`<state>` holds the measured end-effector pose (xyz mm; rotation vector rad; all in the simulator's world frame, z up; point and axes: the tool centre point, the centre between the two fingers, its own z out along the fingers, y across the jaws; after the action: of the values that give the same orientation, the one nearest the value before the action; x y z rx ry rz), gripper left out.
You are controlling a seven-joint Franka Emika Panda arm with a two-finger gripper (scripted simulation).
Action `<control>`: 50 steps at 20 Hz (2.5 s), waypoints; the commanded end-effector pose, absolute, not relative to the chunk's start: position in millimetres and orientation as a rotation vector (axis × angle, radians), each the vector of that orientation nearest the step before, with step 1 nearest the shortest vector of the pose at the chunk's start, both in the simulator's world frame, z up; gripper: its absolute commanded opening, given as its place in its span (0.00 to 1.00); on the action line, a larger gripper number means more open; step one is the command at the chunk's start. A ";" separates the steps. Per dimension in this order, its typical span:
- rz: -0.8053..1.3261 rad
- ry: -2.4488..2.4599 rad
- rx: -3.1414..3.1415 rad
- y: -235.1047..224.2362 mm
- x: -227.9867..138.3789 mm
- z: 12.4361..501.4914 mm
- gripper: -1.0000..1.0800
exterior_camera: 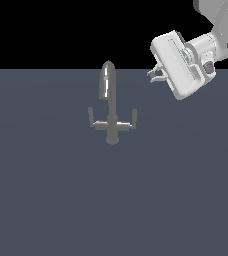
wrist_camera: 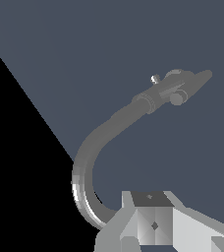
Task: Turn on the faucet by rotating a designated handle.
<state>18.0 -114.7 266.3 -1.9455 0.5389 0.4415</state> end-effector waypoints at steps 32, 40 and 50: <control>0.579 0.644 -1.378 -81.9 91.4 130.3 0.00; 0.579 0.644 -1.378 -80.8 79.5 134.6 0.00; 0.579 0.644 -1.378 -78.3 58.3 142.4 0.00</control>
<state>63.0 -79.0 137.4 -1.3791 0.6514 0.5751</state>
